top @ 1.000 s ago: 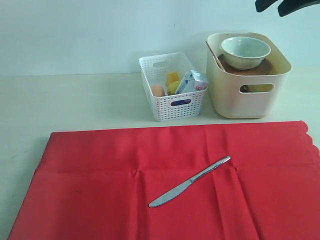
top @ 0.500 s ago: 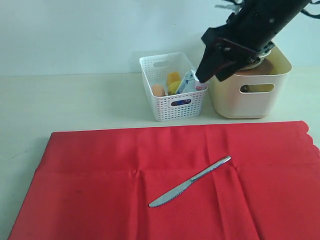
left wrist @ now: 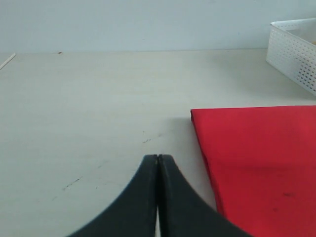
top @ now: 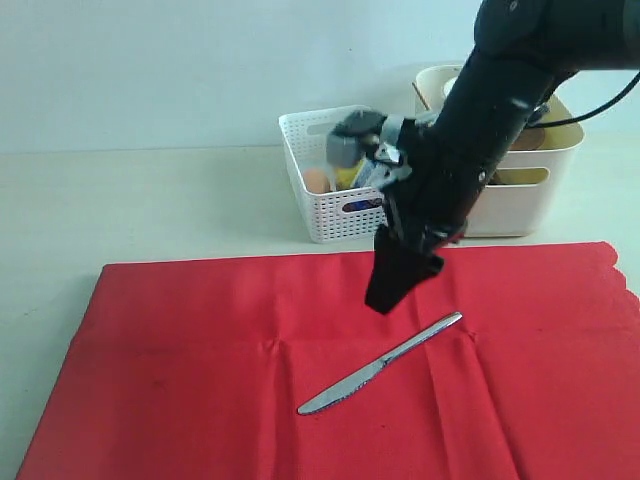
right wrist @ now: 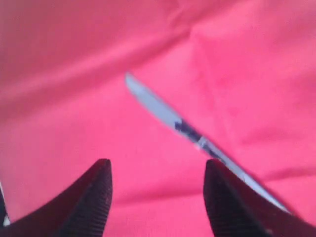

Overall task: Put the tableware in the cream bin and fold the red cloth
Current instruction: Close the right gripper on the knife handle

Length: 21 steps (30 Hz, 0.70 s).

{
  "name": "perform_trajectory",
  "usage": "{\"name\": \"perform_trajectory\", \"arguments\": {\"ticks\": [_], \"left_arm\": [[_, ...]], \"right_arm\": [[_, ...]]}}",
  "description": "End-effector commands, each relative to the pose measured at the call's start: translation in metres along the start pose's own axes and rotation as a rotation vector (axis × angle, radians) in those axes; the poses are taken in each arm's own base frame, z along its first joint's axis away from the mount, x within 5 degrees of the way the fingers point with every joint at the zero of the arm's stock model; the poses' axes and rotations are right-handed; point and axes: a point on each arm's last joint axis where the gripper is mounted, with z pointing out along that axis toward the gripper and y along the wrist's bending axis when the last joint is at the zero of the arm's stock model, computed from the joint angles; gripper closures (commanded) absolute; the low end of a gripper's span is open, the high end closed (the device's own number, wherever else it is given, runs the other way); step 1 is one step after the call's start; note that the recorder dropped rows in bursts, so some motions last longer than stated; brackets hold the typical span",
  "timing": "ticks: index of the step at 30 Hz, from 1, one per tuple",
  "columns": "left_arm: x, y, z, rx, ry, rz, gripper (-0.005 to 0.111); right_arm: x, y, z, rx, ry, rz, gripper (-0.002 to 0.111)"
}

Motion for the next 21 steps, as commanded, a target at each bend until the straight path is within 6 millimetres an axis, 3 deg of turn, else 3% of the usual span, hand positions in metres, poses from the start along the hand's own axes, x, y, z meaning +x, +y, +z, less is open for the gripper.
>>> {"name": "perform_trajectory", "arguments": {"ticks": [1,6,12,21], "left_arm": [[0.000,0.000,0.000,-0.002,-0.011,0.000,0.107],[0.000,0.000,0.000,-0.002,-0.011,0.000,0.107],[0.000,0.000,0.000,-0.002,-0.011,0.000,0.107],[0.000,0.000,0.000,-0.002,-0.011,0.000,0.107]], "right_arm": [[0.018,0.008,0.025,0.040,0.245,-0.200,0.055],[0.023,0.015,0.041,0.058,0.341,-0.268,0.055],[0.017,-0.001,0.061,0.105,0.306,-0.433,0.055],[0.019,-0.021,0.089,0.142,0.320,-0.473,0.055]]}}
